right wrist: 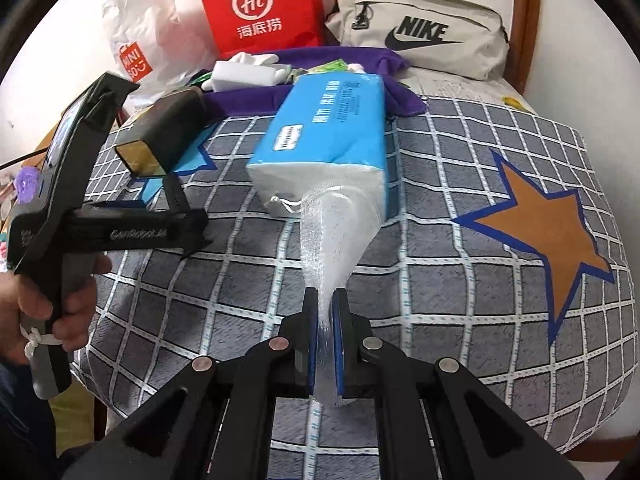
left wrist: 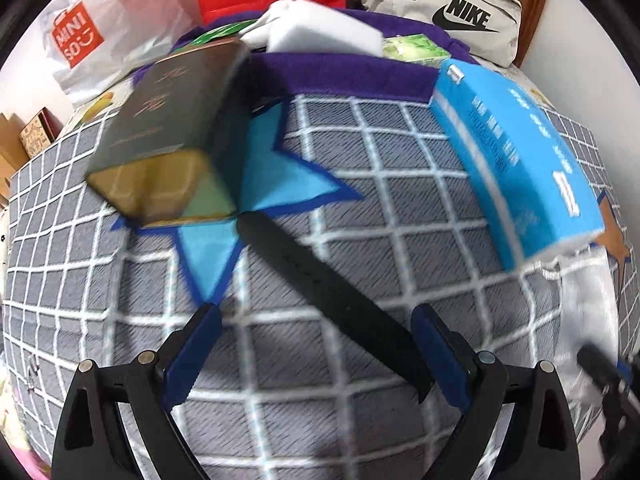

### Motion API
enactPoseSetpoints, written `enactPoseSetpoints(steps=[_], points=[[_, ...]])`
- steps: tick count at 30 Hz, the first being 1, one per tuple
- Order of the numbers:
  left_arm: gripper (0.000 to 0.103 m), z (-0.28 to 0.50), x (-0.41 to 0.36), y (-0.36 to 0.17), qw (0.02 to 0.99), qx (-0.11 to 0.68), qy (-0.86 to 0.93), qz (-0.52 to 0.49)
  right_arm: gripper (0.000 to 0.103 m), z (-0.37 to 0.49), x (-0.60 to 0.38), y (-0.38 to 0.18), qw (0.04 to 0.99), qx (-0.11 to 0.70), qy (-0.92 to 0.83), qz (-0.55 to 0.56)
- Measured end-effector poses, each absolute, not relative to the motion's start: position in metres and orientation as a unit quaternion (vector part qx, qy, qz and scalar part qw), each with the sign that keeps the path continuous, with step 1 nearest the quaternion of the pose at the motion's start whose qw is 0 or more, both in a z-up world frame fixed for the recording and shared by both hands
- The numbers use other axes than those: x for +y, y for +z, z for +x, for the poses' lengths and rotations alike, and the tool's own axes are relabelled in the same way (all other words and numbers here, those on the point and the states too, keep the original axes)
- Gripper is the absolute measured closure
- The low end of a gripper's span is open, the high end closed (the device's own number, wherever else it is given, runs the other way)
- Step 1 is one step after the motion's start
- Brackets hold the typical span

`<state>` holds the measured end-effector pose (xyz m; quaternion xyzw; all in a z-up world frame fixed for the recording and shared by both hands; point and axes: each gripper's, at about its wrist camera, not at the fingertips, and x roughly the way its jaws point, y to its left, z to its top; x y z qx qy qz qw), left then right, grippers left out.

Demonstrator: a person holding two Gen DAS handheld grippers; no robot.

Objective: Organize soft objects
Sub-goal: 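Lift the clear cup with the right tool while the left tool grasps the black strap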

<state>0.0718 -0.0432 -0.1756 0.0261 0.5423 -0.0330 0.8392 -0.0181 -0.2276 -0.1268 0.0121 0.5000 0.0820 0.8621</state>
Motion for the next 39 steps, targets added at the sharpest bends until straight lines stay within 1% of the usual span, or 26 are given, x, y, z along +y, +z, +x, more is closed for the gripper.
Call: enactPoseSetpoints(steps=[5, 10, 13, 17, 19, 20, 24, 29, 30, 32, 35, 37, 39], points=[[0.007, 0.053, -0.008, -0.173, 0.834, 0.552, -0.012, 0.007, 0.096, -0.02, -0.214, -0.125, 0.864, 0.494, 0.099, 0.008], [0.012, 0.047, 0.016, -0.168, 0.837, 0.546, -0.011, -0.036, 0.096, -0.022, -0.205, -0.124, 0.863, 0.492, 0.112, 0.002], [0.012, 0.054, 0.009, -0.165, 0.838, 0.541, -0.034, -0.061, 0.096, -0.022, -0.203, -0.123, 0.862, 0.493, 0.115, -0.002], [0.012, 0.063, -0.023, -0.17, 0.839, 0.542, -0.041, -0.027, 0.096, -0.022, -0.204, -0.122, 0.863, 0.493, 0.111, -0.004], [0.008, 0.067, -0.042, -0.177, 0.838, 0.545, -0.021, 0.027, 0.096, -0.022, -0.206, -0.122, 0.862, 0.495, 0.107, -0.003], [0.005, 0.066, -0.046, -0.178, 0.841, 0.539, -0.016, 0.041, 0.096, -0.022, -0.207, -0.122, 0.862, 0.496, 0.105, -0.002], [0.001, 0.062, -0.03, -0.181, 0.843, 0.538, -0.015, 0.029, 0.096, -0.024, -0.208, -0.122, 0.862, 0.496, 0.104, 0.0], [0.001, 0.048, 0.007, -0.179, 0.836, 0.549, 0.005, 0.015, 0.096, -0.025, -0.203, -0.121, 0.863, 0.493, 0.11, -0.001], [0.003, 0.047, 0.013, -0.178, 0.835, 0.55, 0.004, 0.009, 0.096, -0.024, -0.202, -0.121, 0.863, 0.493, 0.112, -0.001], [0.004, 0.046, 0.015, -0.176, 0.838, 0.546, -0.004, 0.002, 0.096, -0.024, -0.201, -0.121, 0.863, 0.492, 0.116, 0.0], [0.006, 0.046, 0.01, -0.178, 0.842, 0.539, -0.017, 0.012, 0.096, -0.024, -0.198, -0.122, 0.862, 0.493, 0.121, -0.002], [0.009, 0.055, 0.001, -0.177, 0.845, 0.533, -0.023, 0.021, 0.096, -0.023, -0.198, -0.122, 0.861, 0.493, 0.122, -0.002], [0.019, 0.059, -0.006, -0.176, 0.851, 0.523, -0.029, 0.032, 0.096, -0.023, -0.198, -0.121, 0.862, 0.492, 0.122, -0.001]])
